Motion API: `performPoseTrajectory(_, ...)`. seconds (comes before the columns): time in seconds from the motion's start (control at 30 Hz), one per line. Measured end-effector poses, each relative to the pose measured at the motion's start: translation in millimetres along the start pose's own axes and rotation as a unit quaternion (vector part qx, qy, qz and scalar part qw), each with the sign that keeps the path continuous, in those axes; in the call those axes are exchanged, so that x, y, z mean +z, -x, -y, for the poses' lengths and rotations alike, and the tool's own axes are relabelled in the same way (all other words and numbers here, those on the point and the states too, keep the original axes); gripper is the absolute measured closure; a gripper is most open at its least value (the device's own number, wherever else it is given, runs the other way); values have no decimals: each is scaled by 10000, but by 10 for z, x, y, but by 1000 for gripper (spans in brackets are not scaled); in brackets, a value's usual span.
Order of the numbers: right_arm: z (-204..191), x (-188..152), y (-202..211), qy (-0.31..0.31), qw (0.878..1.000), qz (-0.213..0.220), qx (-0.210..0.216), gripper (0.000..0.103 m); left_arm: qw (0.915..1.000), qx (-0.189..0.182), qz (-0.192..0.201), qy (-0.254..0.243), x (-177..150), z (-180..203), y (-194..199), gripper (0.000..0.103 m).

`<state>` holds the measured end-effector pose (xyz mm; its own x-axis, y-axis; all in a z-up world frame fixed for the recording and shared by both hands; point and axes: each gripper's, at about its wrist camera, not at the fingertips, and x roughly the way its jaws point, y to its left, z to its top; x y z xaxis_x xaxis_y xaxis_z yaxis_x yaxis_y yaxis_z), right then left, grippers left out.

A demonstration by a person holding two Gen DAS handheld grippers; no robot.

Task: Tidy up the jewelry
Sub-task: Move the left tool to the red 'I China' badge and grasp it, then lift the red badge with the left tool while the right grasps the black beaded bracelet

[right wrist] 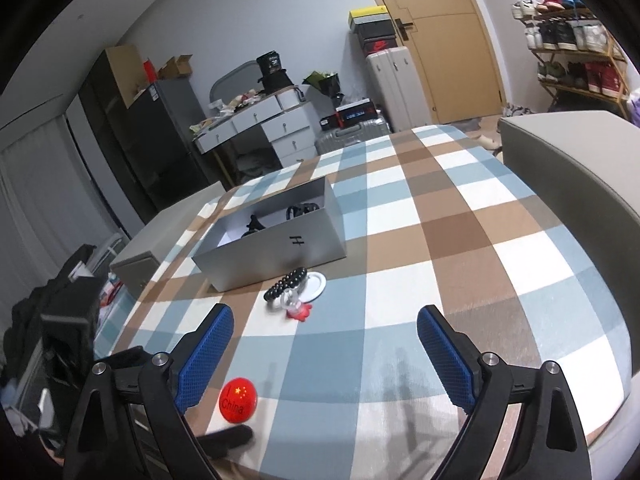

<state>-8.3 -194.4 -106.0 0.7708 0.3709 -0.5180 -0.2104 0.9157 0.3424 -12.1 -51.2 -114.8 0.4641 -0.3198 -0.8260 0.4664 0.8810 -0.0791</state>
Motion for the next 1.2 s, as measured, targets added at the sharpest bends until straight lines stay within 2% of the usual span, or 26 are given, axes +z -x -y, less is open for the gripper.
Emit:
performPoseTrajectory(0.13,37,-33,-32,-92,9999,-90,50,9,9999,70,96,-112,-54,-34,4,3)
performPoseTrajectory(0.2,54,-37,-52,-114,9998,-115,69,9,9995,155,190,-210,-86,-37,15,6)
performPoseTrajectory(0.3,56,-41,-54,-142,9998,-120,89,9,9991,190,299,-234,-104,-72,54,22)
performPoseTrajectory(0.37,52,-49,-62,-147,9998,-130,94,9,9989,182,354,-248,-110,-96,101,44)
performPoseTrajectory(0.4,47,-57,-66,-151,9997,-141,101,9,9988,177,358,-275,-107,-91,92,48)
performPoseTrajectory(0.47,38,-72,-85,-156,9997,-180,115,9,9985,124,378,-385,-113,-48,105,64)
performPoseTrajectory(0.77,8,-78,-93,-145,9996,-218,134,9,9982,180,462,-347,-45,-87,84,66)
performPoseTrajectory(0.93,-16,-70,-138,-167,9994,-267,161,9,9968,268,683,-308,38,-154,181,66)
performPoseTrajectory(1.2,-107,-13,-303,16,9988,-408,285,10,9942,381,1001,60,165,-404,333,66)
